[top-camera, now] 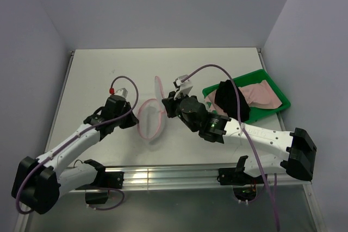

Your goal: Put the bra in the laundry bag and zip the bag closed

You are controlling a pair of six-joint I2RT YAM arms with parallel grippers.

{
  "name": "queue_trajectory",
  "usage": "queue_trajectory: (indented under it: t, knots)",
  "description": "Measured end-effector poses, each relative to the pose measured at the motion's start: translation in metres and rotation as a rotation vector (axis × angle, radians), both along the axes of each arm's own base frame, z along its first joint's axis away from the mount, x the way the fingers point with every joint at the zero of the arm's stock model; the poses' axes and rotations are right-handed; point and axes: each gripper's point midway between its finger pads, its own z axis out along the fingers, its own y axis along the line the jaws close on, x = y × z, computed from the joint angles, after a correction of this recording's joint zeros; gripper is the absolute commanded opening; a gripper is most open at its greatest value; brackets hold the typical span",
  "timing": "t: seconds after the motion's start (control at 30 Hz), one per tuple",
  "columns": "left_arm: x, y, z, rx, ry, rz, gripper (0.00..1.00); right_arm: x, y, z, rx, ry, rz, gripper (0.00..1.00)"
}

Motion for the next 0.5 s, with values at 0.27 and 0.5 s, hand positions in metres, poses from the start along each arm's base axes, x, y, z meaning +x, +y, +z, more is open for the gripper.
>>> queue_trajectory:
  t: [0.27, 0.5]
  knots:
    - [0.026, 0.001, 0.157, -0.118, -0.364, 0.039, 0.00, -0.002, 0.000, 0.050, 0.073, -0.030, 0.009, 0.00]
    - [0.012, 0.037, 0.225, -0.131, -0.589, 0.146, 0.00, -0.001, 0.003, 0.091, 0.188, -0.033, -0.002, 0.00]
